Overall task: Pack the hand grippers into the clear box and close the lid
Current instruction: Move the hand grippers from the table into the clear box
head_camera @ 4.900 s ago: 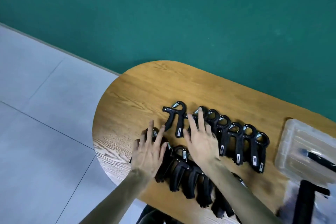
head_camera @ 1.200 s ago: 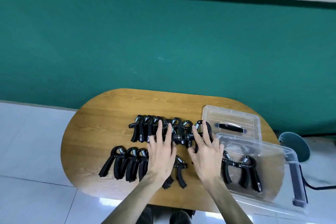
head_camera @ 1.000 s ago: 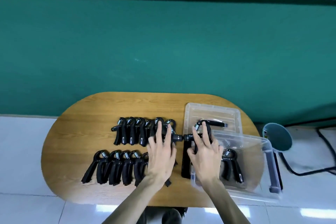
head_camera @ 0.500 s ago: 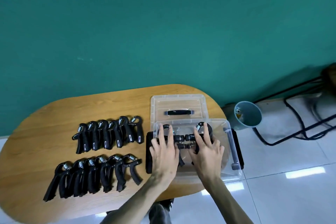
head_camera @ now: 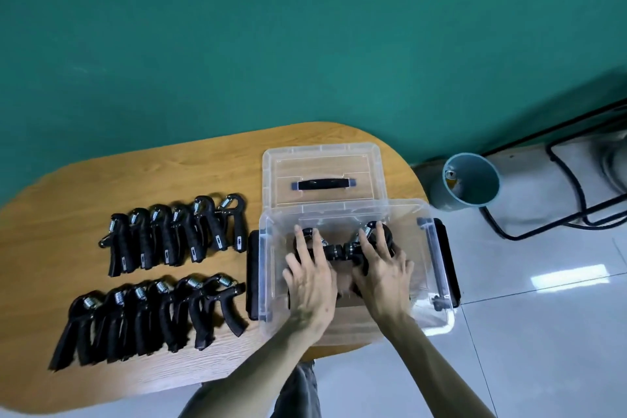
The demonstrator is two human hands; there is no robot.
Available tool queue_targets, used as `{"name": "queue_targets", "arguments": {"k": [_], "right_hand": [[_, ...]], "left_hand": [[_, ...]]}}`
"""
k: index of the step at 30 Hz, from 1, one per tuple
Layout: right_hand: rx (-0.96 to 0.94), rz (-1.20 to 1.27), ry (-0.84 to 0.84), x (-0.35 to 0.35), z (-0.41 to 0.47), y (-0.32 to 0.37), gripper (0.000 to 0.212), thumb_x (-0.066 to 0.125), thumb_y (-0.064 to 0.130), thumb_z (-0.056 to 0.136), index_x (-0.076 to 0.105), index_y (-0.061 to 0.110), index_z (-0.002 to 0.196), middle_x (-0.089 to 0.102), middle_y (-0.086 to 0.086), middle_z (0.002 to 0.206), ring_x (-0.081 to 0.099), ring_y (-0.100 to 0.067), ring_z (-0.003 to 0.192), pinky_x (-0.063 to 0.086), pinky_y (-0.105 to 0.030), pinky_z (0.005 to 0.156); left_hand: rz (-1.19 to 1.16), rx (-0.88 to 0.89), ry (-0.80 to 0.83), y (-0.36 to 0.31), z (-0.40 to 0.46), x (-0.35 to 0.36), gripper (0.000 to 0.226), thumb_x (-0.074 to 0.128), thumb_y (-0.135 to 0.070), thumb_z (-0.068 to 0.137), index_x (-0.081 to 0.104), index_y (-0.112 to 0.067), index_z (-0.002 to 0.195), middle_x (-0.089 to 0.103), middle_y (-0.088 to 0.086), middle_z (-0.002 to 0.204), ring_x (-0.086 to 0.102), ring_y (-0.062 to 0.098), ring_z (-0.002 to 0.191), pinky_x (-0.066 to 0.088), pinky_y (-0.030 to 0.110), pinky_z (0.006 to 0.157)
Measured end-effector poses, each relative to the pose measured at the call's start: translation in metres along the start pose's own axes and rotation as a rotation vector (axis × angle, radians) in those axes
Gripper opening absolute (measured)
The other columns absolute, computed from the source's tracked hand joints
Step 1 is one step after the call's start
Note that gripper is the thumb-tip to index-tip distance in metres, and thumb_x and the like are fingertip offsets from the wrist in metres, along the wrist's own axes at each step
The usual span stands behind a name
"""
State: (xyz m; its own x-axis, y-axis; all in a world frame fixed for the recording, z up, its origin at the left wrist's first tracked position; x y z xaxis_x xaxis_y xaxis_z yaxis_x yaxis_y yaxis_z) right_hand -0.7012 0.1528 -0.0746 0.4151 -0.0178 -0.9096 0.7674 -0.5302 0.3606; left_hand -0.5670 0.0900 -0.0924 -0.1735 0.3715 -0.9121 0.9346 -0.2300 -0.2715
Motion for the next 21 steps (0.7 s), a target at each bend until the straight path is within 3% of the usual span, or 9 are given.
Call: {"name": "queue_targets", "arguments": {"k": [11,18,21], "right_hand": [[-0.017,0.021,0.191,0.054,0.026,-0.028,0.07,0.068,0.018,0.09,0.039,0.02,0.153,0.018,-0.011,0.167,0.044,-0.053,0.121,0.035,-0.059,0.094],[-0.033,-0.025,0.351,0.082,0.033,-0.036,0.068,0.052,0.023,0.1,0.02,0.027,0.159,-0.01,-0.006,0.169,0.026,-0.047,0.136,0.029,-0.06,0.107],[-0.03,-0.037,0.363,0.093,0.034,-0.04,0.067,0.051,0.018,0.1,0.021,0.027,0.159,-0.01,-0.008,0.169,0.025,-0.05,0.137,0.03,-0.063,0.106]], "left_hand": [[0.026,-0.043,0.06,0.009,0.024,0.058,0.083,0.071,-0.014,0.081,0.03,-0.009,0.154,0.02,0.025,0.161,0.05,0.03,0.086,0.045,0.039,0.067],[0.098,-0.02,0.038,0.016,0.033,0.076,0.073,0.056,-0.011,0.089,0.025,-0.008,0.155,0.01,0.028,0.163,0.05,0.032,0.092,0.048,0.043,0.072],[0.172,0.016,0.024,0.016,0.037,0.082,0.07,0.054,-0.01,0.087,0.029,-0.008,0.153,0.014,0.03,0.161,0.05,0.029,0.087,0.047,0.038,0.067]]}}
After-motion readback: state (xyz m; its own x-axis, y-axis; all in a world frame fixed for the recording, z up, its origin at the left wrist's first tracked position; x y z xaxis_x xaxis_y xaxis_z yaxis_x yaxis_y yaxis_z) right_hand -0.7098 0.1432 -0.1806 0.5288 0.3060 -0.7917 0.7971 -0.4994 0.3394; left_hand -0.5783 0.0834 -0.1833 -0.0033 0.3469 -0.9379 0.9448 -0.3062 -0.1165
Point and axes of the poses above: each hand's wrist, its own z-axis towards the middle knuckle, its own x-axis out of the palm, y = z × x, the point moved 8 cm from there along z, towards the middle knuckle
